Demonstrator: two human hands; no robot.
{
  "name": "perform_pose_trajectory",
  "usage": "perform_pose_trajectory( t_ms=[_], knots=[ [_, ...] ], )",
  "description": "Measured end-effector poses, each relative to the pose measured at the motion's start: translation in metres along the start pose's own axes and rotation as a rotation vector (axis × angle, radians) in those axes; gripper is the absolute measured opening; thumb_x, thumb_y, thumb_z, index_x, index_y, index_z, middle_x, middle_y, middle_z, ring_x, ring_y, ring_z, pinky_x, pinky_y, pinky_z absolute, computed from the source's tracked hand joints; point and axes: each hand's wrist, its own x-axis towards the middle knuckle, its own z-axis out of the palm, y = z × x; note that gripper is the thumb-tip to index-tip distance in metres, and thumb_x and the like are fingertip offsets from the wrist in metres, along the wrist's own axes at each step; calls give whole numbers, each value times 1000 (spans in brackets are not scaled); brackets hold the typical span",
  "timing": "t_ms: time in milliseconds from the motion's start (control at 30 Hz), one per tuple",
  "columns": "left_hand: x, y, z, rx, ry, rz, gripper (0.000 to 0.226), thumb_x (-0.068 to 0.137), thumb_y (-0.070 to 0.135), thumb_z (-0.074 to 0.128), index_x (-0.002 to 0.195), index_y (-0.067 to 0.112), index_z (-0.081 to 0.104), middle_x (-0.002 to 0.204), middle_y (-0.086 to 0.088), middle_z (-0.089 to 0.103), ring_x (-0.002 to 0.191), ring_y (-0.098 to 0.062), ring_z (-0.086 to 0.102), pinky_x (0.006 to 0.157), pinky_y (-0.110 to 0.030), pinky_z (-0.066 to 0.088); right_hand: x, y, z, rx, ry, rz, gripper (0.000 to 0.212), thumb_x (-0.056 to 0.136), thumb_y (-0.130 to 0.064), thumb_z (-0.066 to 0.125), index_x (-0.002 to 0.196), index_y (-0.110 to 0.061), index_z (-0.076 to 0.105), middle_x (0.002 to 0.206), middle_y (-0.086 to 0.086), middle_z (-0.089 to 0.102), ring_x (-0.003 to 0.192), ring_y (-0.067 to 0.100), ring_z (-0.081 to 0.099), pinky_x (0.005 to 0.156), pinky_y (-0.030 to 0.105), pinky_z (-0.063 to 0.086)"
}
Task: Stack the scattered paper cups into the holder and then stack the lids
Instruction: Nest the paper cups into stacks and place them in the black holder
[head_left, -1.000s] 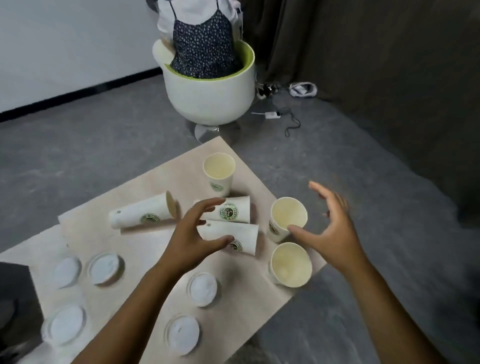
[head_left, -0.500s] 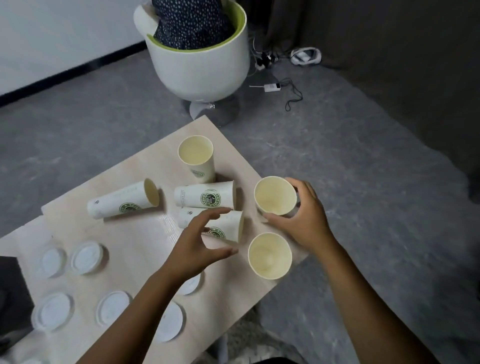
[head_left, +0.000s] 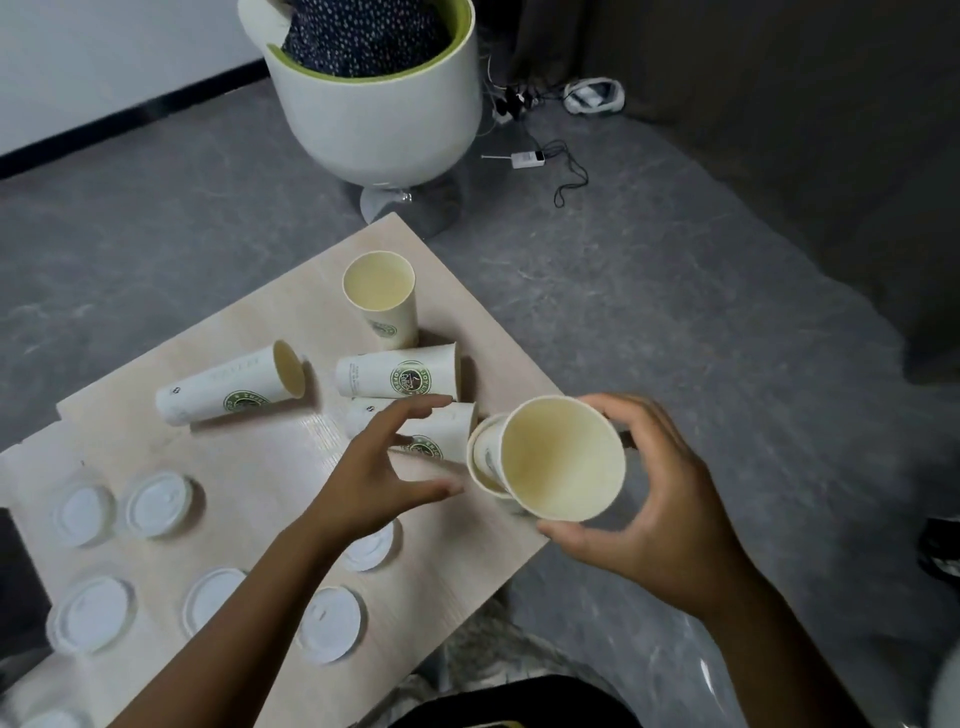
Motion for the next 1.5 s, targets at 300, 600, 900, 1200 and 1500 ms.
perform_pose_trajectory(
  t_ms=[300,600,900,1200,1500],
  knots=[
    [-13,18,21,-99,-111,33,92,67,33,98,145,40,50,148,23,53,140,-9,50,105,-31,51,-9,61,51,-83,-87,137,87,61,-56,87,138,-41,46,136,-28,46,133,0,40,104,31,47],
    [-11,-17,33,-94,-146,-13,88,69,33,98,143,43,51,149,22,51,138,-9,50,103,-31,52,-19,97,79,167,-56,293,102,65,-47,94,151,-38,41,152,-24,45,141,3,44,109,34,48],
    [47,-64,34,560,-67,138,88,67,43,90,145,34,50,151,16,49,139,-19,40,102,-42,29,-20,114,92,217,-74,345,100,62,-27,100,142,-43,41,142,-38,47,137,-10,43,108,8,36],
    [60,-69,46,560,23,166,87,64,56,89,138,26,54,137,6,61,127,-24,49,95,-42,31,-18,107,101,182,6,277,107,63,-23,100,147,-43,35,148,-33,42,142,-1,42,111,12,36],
    [-62,5,-61,-22,619,16,86,59,27,94,136,23,55,135,24,58,128,-4,56,96,-19,49,-7,70,146,216,-109,195,102,64,-17,99,142,-44,38,141,-38,47,134,-9,47,104,7,38]
  ],
)
